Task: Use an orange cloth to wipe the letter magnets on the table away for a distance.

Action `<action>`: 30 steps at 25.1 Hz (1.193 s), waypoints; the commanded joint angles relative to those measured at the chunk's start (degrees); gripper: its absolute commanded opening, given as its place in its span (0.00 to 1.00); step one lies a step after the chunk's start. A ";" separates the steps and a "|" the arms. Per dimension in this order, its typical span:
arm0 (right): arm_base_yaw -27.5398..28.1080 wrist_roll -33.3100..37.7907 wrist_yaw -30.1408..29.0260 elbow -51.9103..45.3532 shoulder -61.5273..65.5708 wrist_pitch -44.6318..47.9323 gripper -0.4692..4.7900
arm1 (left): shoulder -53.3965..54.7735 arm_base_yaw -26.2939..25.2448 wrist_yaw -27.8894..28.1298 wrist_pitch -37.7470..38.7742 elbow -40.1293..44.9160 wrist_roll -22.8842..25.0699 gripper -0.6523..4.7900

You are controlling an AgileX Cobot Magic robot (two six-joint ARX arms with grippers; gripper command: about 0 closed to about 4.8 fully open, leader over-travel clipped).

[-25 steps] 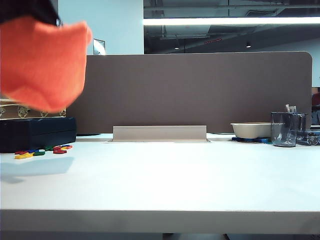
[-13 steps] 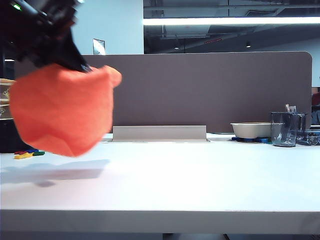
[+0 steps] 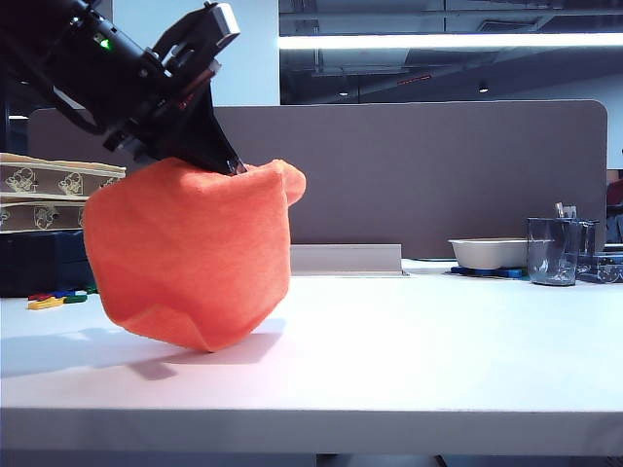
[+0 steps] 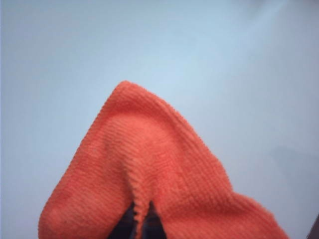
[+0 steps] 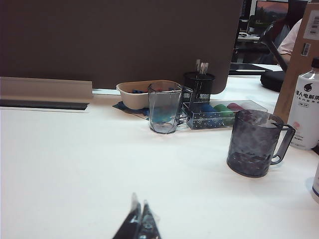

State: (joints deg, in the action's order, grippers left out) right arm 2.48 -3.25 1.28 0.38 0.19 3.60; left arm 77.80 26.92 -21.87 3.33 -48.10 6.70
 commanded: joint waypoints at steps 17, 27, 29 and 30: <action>-0.02 0.28 -0.15 -0.24 -0.20 1.01 0.09 | -3.17 0.04 1.84 0.52 -0.02 -0.02 0.29; -0.02 0.28 -0.15 -0.24 -0.20 1.01 0.09 | -16.04 -0.04 9.25 4.42 0.00 0.35 0.28; -0.02 0.28 -0.15 -0.24 -0.20 1.01 0.09 | -18.14 -0.04 9.27 5.64 0.00 0.35 0.28; 0.00 0.28 -0.15 -0.24 -0.20 1.01 0.09 | -18.97 -0.04 9.42 6.19 0.00 0.37 0.28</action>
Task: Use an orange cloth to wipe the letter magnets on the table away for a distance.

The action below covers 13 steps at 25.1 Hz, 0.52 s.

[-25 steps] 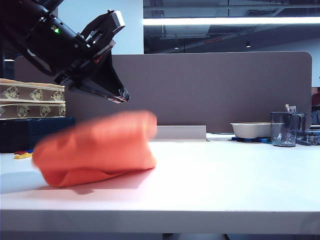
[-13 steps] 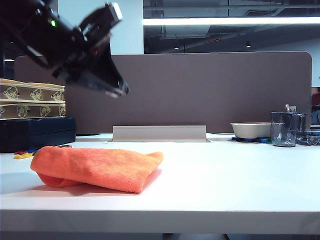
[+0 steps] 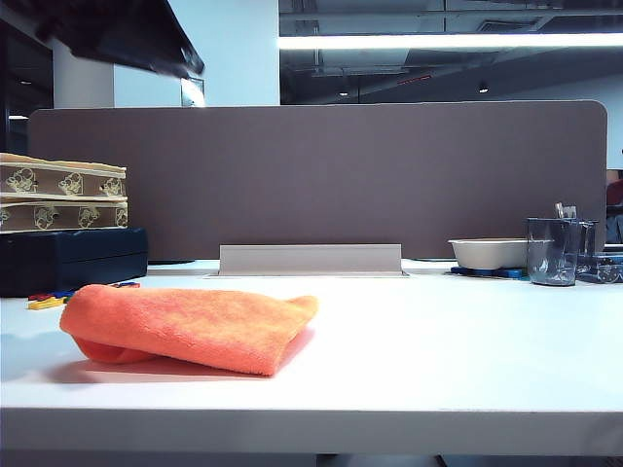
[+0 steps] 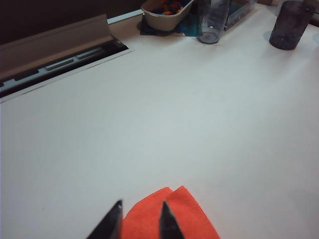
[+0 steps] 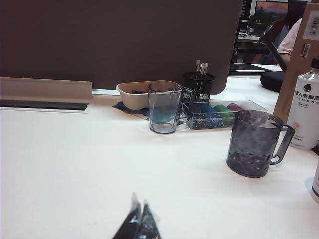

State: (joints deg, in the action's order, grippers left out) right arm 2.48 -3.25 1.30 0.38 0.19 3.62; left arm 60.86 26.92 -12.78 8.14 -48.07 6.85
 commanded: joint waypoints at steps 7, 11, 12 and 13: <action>0.00 0.28 -0.17 -0.24 -0.20 1.03 0.09 | -9.62 -0.07 6.40 9.60 -0.02 2.03 0.28; 0.00 0.28 -0.17 -0.24 -0.20 1.03 0.09 | -13.70 -0.07 7.72 13.57 0.15 2.60 0.28; 0.00 0.28 -0.17 -0.24 -0.20 1.03 0.09 | -15.10 -0.09 7.98 14.27 0.31 2.60 0.28; 0.00 0.28 -0.17 -0.24 -0.20 1.03 0.09 | -16.31 -0.09 8.24 14.67 0.55 2.56 0.28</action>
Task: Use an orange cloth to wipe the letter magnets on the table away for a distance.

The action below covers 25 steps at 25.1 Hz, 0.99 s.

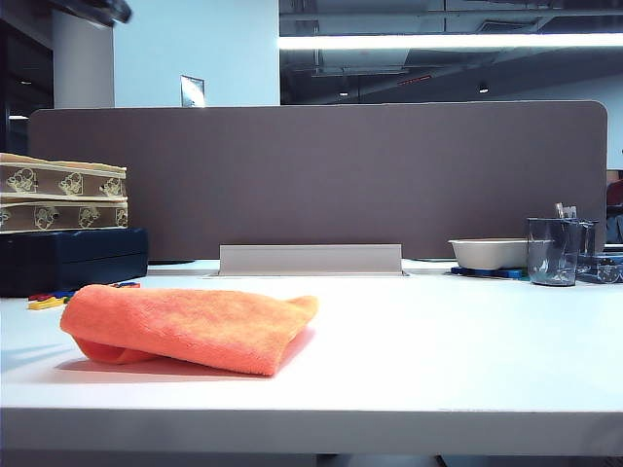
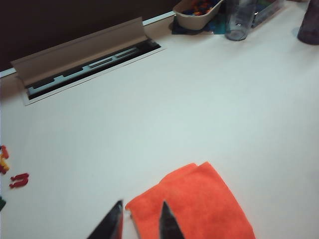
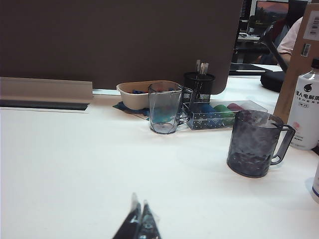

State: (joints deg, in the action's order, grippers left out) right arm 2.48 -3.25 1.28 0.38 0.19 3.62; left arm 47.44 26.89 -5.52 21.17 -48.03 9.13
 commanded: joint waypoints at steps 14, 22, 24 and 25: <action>-0.02 0.28 -0.15 -0.24 -0.20 1.40 0.09 | -25.40 -0.07 6.03 10.56 6.69 0.07 0.28; -0.02 0.28 -0.15 -0.24 -0.20 1.40 0.09 | -34.07 -0.07 7.85 11.74 14.51 -0.11 0.28; -0.02 0.28 -0.15 -0.17 -0.20 1.42 0.09 | -36.06 -0.07 9.70 11.19 17.75 -0.07 0.28; -0.02 0.28 -0.15 -0.15 -0.20 1.42 0.09 | -36.72 -0.07 10.64 11.39 18.75 0.61 0.28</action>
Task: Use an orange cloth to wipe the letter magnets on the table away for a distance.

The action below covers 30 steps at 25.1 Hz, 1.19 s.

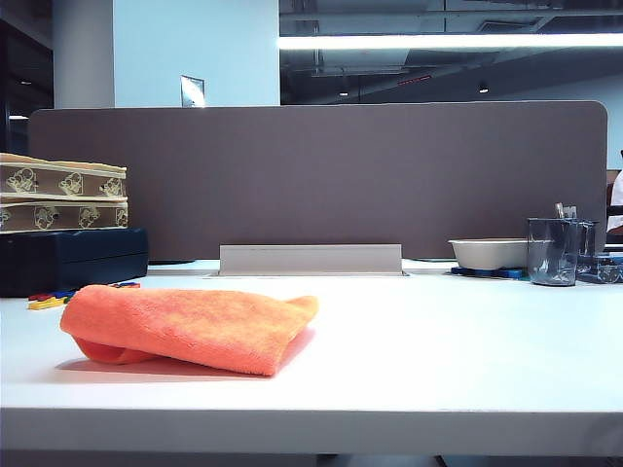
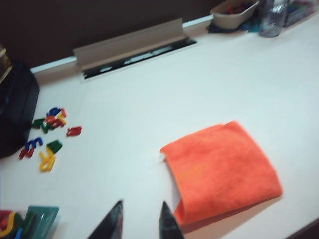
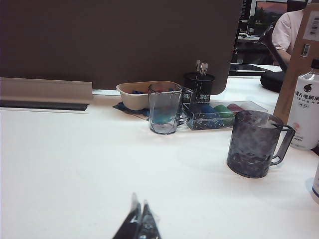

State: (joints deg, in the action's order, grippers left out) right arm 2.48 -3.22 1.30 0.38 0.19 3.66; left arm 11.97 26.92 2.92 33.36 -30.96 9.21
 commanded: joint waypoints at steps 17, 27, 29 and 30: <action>-0.02 0.26 -0.20 1.20 -0.20 2.05 0.09 | -1.16 -0.09 10.99 -22.86 15.30 -3.72 0.28; -0.02 4.87 -3.21 1.20 -0.20 4.70 0.09 | -1.16 -0.09 12.44 -31.08 22.25 -6.56 0.28; -0.02 4.85 -5.07 1.18 -0.20 4.66 0.09 | -1.16 -0.09 13.29 -31.36 23.28 -7.26 0.28; -0.02 4.81 -6.19 1.18 -0.20 4.50 0.09 | -1.16 -0.09 13.79 -31.39 23.80 -7.69 0.28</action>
State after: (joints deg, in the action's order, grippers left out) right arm 2.48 1.34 -2.90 1.28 0.14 7.22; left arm 10.79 26.92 15.62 2.98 -7.64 2.66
